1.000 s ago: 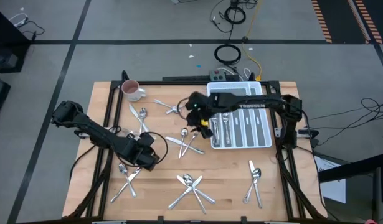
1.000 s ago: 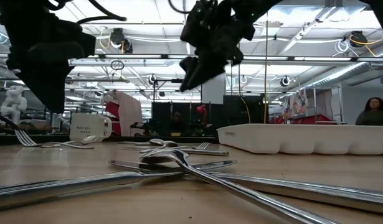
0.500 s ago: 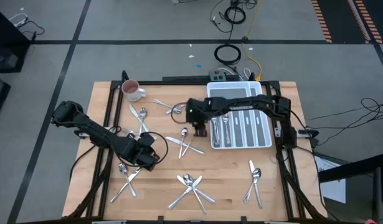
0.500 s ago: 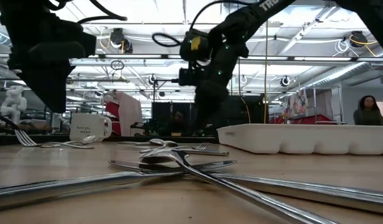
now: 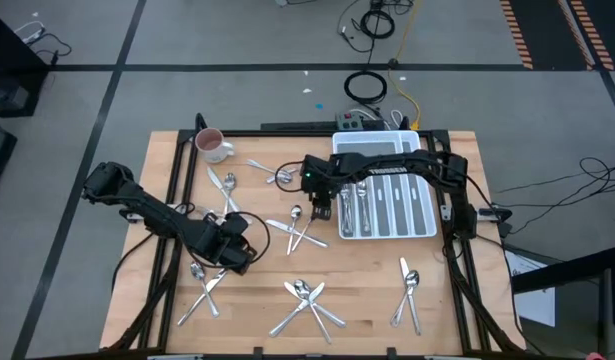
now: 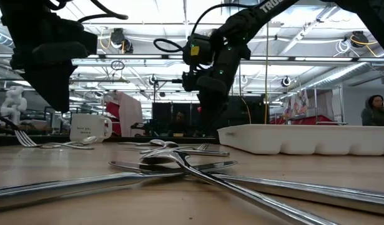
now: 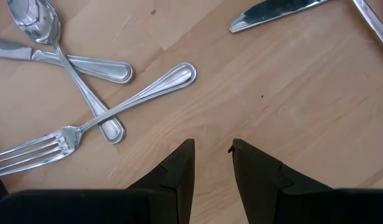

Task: Sort silverware
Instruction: Put the silver fork into the silverware tray, then put the silver spoon into the silverware tray

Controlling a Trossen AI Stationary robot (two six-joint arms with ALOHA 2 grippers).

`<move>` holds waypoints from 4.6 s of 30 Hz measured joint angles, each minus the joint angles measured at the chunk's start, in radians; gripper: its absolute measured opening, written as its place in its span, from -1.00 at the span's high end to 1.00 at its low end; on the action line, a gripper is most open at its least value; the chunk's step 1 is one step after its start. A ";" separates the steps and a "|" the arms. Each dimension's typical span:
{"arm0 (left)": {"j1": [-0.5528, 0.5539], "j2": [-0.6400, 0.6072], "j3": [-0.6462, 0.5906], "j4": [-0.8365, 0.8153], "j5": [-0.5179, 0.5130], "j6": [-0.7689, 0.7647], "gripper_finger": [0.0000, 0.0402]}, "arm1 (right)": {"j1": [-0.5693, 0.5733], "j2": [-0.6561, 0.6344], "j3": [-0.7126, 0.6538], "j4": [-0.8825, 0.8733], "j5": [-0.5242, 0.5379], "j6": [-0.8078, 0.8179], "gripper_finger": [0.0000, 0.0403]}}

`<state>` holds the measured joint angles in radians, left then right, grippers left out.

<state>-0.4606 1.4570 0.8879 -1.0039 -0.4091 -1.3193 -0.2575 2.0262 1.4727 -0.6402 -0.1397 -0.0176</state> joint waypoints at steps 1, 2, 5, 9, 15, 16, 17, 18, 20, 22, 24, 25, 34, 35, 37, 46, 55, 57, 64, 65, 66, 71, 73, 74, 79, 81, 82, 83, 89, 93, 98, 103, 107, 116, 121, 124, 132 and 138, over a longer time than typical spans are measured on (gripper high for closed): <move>0.000 0.000 0.000 0.000 0.000 0.000 0.43 | -0.002 0.000 0.000 0.001 0.002 0.003 0.23; 0.000 0.000 0.000 0.000 0.000 0.000 0.43 | -0.003 0.000 0.000 0.001 0.003 0.005 0.23; 0.000 0.000 0.000 0.000 0.000 0.000 0.43 | -0.004 0.014 0.000 0.000 0.006 0.007 0.23; 0.000 0.000 0.000 0.000 0.000 0.000 0.43 | -0.001 0.048 0.000 -0.001 -0.022 0.010 0.23; 0.000 0.000 0.000 -0.001 -0.001 0.001 0.43 | 0.010 0.078 0.000 -0.004 -0.044 0.005 0.24; 0.000 0.000 0.000 -0.002 -0.001 0.001 0.43 | 0.010 0.080 0.000 -0.005 -0.046 0.005 0.27; 0.000 0.000 0.000 -0.002 -0.003 0.001 0.43 | 0.010 0.081 0.000 -0.006 -0.048 0.003 0.32; 0.000 0.000 0.000 -0.003 -0.005 0.002 0.43 | 0.010 0.081 0.000 -0.006 -0.046 -0.004 0.39; 0.000 0.000 0.000 -0.004 -0.014 0.002 0.43 | 0.009 0.081 0.000 -0.007 -0.046 -0.030 0.57; 0.000 0.000 0.000 -0.004 -0.022 0.004 0.43 | 0.009 0.081 0.001 -0.006 -0.052 -0.051 0.81; 0.000 0.000 0.000 -0.003 -0.031 0.004 0.43 | 0.010 0.080 0.003 -0.005 -0.058 -0.056 0.94; 0.000 0.000 0.000 -0.003 -0.034 0.004 0.43 | 0.010 0.080 0.003 -0.007 -0.059 -0.057 0.94; 0.000 0.000 0.000 -0.002 -0.054 0.025 0.43 | 0.010 0.037 0.004 -0.072 -0.049 -0.092 1.00; 0.000 0.000 0.000 -0.002 -0.056 0.025 0.43 | 0.009 0.027 0.004 -0.076 -0.048 -0.099 1.00; 0.000 0.000 0.000 -0.002 -0.063 0.025 0.43 | 0.008 0.002 0.006 -0.085 -0.043 -0.110 1.00; 0.000 0.000 0.000 -0.002 -0.072 0.025 0.43 | -0.010 -0.109 0.008 -0.108 -0.073 -0.125 1.00; 0.000 0.000 0.000 -0.001 -0.072 0.025 0.43 | -0.051 -0.254 0.008 -0.263 -0.074 -0.190 1.00; 0.000 0.000 0.000 -0.001 -0.077 0.025 0.43 | -0.063 -0.293 0.008 -0.316 -0.081 -0.214 1.00; 0.000 0.000 0.000 -0.001 -0.087 0.025 0.43 | -0.112 -0.417 0.008 -0.457 -0.245 -0.291 1.00; 0.000 0.000 0.000 -0.001 -0.087 0.025 0.43 | -0.120 -0.432 0.008 -0.479 -0.264 -0.302 1.00; 0.000 0.000 0.000 -0.001 -0.088 0.025 0.43 | -0.128 -0.445 0.008 -0.503 -0.290 -0.313 1.00; 0.000 0.000 0.000 0.000 -0.088 0.025 0.43 | -0.177 -0.470 0.009 -0.652 -0.304 -0.368 1.00; 0.000 0.000 0.000 -0.001 -0.088 0.024 0.43 | -0.197 -0.457 0.009 -0.707 -0.295 -0.391 1.00; 0.000 0.000 0.000 -0.001 -0.088 0.024 0.43 | -0.206 -0.451 0.009 -0.721 -0.285 -0.402 1.00; 0.000 0.000 0.000 0.000 -0.089 0.023 0.43 | -0.247 -0.404 0.009 -0.747 -0.279 -0.452 1.00; 0.000 0.000 0.000 0.000 -0.089 0.023 0.43 | -0.258 -0.384 0.009 -0.750 -0.280 -0.471 1.00; 0.000 0.000 0.000 0.000 -0.089 0.023 0.43 | -0.261 -0.372 0.009 -0.754 -0.280 -0.484 1.00; 0.000 0.000 0.000 0.000 -0.089 0.023 0.43 | -0.265 -0.361 0.009 -0.760 -0.279 -0.496 1.00; 0.000 0.000 0.000 0.000 -0.098 0.021 0.43 | -0.267 -0.272 0.074 -0.791 -0.225 -0.551 1.00; 0.000 0.000 0.000 0.000 -0.101 0.018 0.43 | -0.267 -0.177 0.218 -0.830 -0.224 -0.591 1.00; 0.000 0.000 0.000 0.000 -0.101 0.015 0.43 | -0.267 -0.028 0.424 -0.930 -0.214 -0.632 1.00; 0.000 0.000 0.000 0.001 -0.100 0.015 0.43 | -0.262 0.051 0.456 -0.930 -0.197 -0.632 1.00; 0.000 0.000 0.000 0.001 -0.100 0.015 0.43 | -0.254 0.091 0.435 -0.931 -0.196 -0.641 1.00; 0.000 0.000 0.000 0.001 -0.101 0.016 0.43 | -0.252 0.151 0.422 -0.917 -0.138 -0.651 1.00; 0.000 0.000 0.000 0.000 -0.107 0.015 0.43 | -0.252 0.157 0.422 -0.902 -0.096 -0.656 1.00; 0.000 0.000 0.000 0.000 -0.121 0.016 0.43 | -0.253 0.158 0.422 -0.887 -0.095 -0.661 0.98; 0.000 0.000 0.000 0.000 -0.149 0.016 0.43 | -0.252 0.157 0.422 -0.861 -0.009 -0.654 0.56; 0.000 0.000 0.000 0.000 -0.150 0.016 0.43 | -0.252 0.135 0.443 -0.898 -0.007 -0.608 0.29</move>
<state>-0.4605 1.4570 0.8875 -1.0039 -0.5591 -1.3033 -0.5091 2.1612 1.9158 -1.5383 -0.1471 -0.6251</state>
